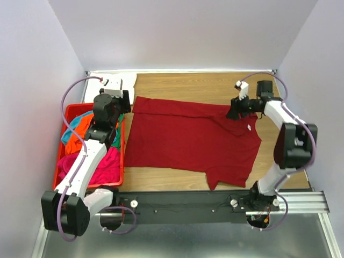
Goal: Fold and stack the t-shirts
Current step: Fold the tshirt
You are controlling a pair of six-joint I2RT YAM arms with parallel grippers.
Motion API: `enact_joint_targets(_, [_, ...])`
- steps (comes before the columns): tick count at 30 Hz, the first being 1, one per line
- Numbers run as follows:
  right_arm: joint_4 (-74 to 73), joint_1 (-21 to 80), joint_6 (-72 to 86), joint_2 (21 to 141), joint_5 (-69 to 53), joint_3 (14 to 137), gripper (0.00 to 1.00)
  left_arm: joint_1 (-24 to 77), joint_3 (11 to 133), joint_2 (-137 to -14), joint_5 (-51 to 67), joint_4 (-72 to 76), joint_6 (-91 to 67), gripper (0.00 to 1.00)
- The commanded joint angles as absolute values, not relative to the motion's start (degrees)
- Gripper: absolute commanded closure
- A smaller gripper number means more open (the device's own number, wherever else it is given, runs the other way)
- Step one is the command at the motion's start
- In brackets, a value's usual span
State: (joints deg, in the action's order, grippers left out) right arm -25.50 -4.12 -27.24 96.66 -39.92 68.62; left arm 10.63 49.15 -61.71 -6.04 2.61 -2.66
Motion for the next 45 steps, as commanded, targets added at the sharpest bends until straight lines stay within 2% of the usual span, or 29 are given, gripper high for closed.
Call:
enact_joint_targets(1, [-36.74,-3.6,-31.47,104.68,-47.73,76.09,0.34,11.07,46.67,-59.51,-6.33,1.76,-1.14,0.34])
enact_joint_targets(6, [-39.27,-3.52,-29.18,115.39,-47.9,86.98,0.33,11.43,46.58,-58.97,-5.89,2.11,-0.97,0.34])
enact_joint_targets(11, [-41.31,-3.17,-29.35,122.24,-46.76,91.75,0.33,11.43,46.93,-59.06,-5.1,1.76,-0.97,0.35])
enact_joint_targets(16, [-42.45,-2.55,-29.71,125.15,-45.44,93.87,0.33,11.43,47.11,-59.06,-4.66,1.85,-0.97,0.35])
enact_joint_targets(22, [-43.42,-1.5,-30.5,126.04,-46.14,93.43,0.39,11.34,47.2,-59.94,-3.17,2.02,-1.23,0.35])
enact_joint_targets(27, [-43.94,-1.14,-31.11,123.76,-47.02,92.11,0.64,11.43,47.46,-60.56,-2.9,1.76,-1.14,0.36])
enact_joint_targets(36, [-44.56,-0.18,-31.73,115.68,-48.96,87.02,0.83,11.51,47.37,-60.64,-3.34,1.67,-1.14,0.36])
enact_joint_targets(42, [-46.4,6.84,-34.62,111.72,-47.29,81.31,0.82,11.43,47.55,-60.82,-3.34,1.67,-1.05,0.36])
enact_joint_targets(44, [-47.37,10.09,-36.29,109.52,-44.22,78.06,0.76,11.51,47.46,-60.82,-3.6,1.58,-1.05,0.36])
enact_joint_targets(45, [-47.55,13.59,-37.08,108.99,-42.73,77.09,0.66,11.43,47.46,-60.82,-3.78,1.58,-1.05,0.36])
